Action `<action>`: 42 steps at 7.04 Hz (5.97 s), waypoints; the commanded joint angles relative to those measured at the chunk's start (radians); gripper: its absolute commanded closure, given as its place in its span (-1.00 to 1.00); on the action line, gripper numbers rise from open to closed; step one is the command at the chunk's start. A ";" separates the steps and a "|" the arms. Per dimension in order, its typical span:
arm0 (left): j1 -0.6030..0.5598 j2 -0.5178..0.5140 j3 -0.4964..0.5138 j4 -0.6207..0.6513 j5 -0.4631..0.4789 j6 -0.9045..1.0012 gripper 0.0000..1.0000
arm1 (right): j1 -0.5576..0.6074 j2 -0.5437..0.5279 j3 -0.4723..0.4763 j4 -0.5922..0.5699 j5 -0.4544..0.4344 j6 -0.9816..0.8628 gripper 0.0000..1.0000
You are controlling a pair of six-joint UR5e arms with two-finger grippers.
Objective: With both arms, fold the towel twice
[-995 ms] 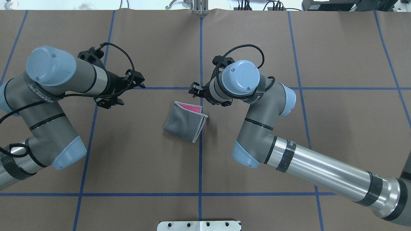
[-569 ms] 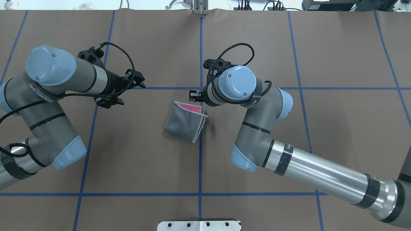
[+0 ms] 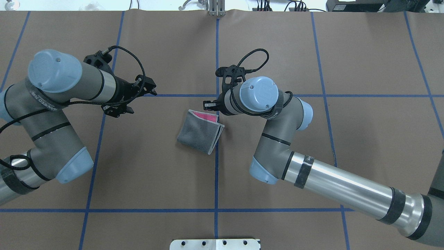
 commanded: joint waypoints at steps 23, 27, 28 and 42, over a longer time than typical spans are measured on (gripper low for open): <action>-0.005 -0.011 -0.010 -0.001 0.000 -0.017 -1.00 | -0.039 -0.085 0.122 -0.013 0.003 0.085 1.00; 0.024 -0.066 0.009 -0.008 0.003 -0.131 -1.00 | 0.062 -0.104 0.157 -0.005 0.171 0.073 -1.00; 0.075 -0.087 0.010 -0.013 0.008 -0.176 -1.00 | 0.094 -0.165 0.213 -0.005 0.216 0.073 -1.00; 0.149 -0.344 0.410 -0.111 0.115 -0.152 -1.00 | 0.352 -0.447 0.312 -0.017 0.434 0.074 -1.00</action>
